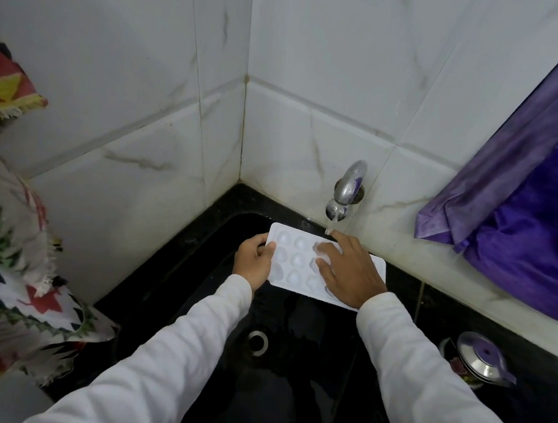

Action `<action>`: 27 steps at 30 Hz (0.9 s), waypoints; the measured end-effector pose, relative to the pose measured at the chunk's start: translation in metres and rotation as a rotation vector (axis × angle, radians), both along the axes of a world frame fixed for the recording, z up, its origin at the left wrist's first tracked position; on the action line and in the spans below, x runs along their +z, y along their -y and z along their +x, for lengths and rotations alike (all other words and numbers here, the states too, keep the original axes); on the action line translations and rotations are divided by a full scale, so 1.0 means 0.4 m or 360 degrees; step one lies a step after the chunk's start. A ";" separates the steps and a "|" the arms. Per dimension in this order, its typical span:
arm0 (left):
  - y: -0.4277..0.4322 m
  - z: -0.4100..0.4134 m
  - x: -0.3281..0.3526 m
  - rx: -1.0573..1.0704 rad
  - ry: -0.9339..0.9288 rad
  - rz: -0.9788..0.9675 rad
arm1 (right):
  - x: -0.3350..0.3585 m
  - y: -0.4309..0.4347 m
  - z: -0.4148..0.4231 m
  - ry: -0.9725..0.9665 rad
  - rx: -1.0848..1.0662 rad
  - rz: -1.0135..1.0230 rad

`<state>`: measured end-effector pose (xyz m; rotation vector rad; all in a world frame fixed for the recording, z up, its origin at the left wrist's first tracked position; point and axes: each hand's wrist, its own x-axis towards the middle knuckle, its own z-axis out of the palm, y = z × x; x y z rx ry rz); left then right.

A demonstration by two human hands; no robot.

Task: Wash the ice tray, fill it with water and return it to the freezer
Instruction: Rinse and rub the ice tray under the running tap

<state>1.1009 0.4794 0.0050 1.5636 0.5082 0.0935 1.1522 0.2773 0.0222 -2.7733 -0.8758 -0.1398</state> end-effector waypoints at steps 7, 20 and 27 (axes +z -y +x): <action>0.004 0.004 -0.003 0.0015 -0.0016 -0.0085 | 0.006 0.007 0.006 0.0072 0.0012 0.0052; 0.019 0.047 -0.014 0.0061 -0.0097 -0.0170 | 0.010 0.007 0.000 -0.0188 -0.0194 0.0575; 0.029 0.083 -0.009 0.0100 -0.0122 -0.0143 | -0.018 0.012 0.010 -0.0168 -0.0065 0.0440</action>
